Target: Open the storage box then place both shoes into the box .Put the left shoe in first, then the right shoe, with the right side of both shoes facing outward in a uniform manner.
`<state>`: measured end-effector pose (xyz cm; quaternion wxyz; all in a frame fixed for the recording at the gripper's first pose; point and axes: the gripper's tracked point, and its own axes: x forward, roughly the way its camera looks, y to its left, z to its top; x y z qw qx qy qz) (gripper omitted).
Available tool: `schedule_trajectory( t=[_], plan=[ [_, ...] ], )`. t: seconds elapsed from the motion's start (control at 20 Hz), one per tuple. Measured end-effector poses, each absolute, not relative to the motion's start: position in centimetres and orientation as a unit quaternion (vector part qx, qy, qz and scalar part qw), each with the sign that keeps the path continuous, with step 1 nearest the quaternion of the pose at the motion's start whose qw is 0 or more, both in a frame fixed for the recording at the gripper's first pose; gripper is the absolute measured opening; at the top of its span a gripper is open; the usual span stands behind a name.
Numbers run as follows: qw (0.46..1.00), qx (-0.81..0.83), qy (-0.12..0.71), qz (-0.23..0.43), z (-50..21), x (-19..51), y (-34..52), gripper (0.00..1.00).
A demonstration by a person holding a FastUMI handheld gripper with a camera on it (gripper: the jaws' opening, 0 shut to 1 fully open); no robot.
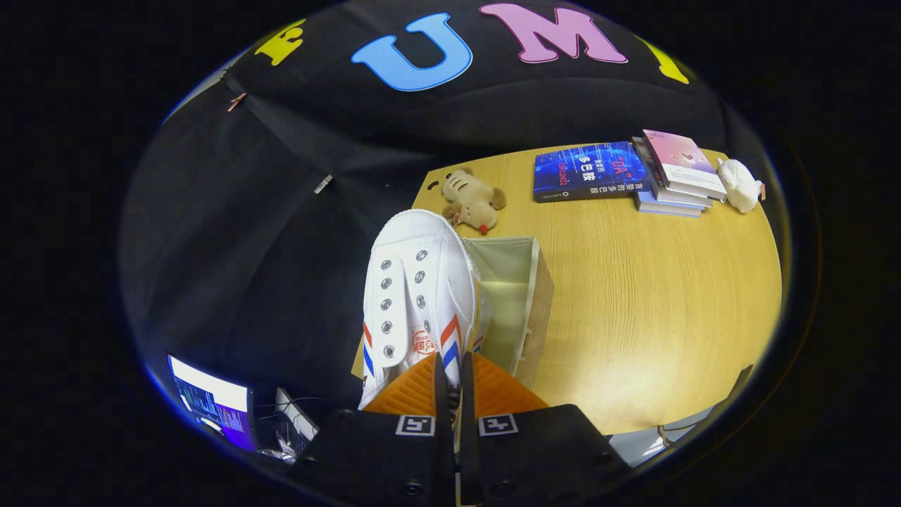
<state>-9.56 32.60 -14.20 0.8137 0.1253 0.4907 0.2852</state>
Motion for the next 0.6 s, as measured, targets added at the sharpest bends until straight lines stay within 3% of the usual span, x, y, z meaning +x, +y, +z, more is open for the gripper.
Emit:
schedule_trajectory(
  t=[0.6],
  plan=[
    [0.826, 0.084, 0.510, 0.224, -21.0, -8.1, 36.1, 0.08]
  ],
)
